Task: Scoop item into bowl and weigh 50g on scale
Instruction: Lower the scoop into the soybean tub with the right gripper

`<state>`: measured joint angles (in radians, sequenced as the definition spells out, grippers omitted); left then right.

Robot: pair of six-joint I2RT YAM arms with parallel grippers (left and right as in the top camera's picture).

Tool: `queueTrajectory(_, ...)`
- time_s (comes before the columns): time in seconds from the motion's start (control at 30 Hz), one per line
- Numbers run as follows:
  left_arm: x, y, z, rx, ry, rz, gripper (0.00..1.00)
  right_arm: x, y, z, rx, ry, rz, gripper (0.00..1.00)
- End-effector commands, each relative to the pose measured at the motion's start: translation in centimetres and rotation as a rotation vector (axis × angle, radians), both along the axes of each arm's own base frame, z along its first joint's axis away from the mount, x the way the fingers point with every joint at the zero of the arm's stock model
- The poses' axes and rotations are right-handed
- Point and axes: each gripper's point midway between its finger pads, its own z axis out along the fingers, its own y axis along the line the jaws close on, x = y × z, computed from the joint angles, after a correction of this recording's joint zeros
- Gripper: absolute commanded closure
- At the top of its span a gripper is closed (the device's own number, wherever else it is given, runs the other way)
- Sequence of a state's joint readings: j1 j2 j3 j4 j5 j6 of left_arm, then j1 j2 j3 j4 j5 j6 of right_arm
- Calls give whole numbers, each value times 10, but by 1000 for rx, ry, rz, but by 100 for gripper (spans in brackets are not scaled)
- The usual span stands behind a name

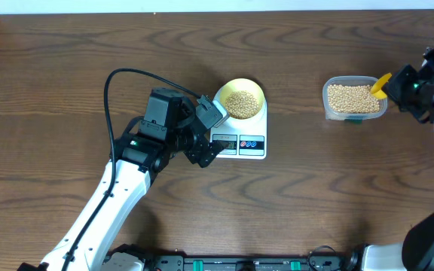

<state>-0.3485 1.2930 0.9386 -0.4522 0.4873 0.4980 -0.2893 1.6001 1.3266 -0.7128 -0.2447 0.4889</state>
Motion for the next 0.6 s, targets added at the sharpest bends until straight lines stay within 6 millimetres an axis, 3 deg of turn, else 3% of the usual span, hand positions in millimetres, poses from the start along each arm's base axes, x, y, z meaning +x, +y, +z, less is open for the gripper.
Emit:
queueTrajectory(0.0,0,3,0,5,-2,7,11,2,4,-18,54,57,-99,99)
queueTrajectory(0.27,0,3,0,5,-2,7,12,14,21,-43,73,95,-70,99)
queueTrajectory(0.57,0,3,0,5,-2,7,11,15,23,-60,91,138,-84,97)
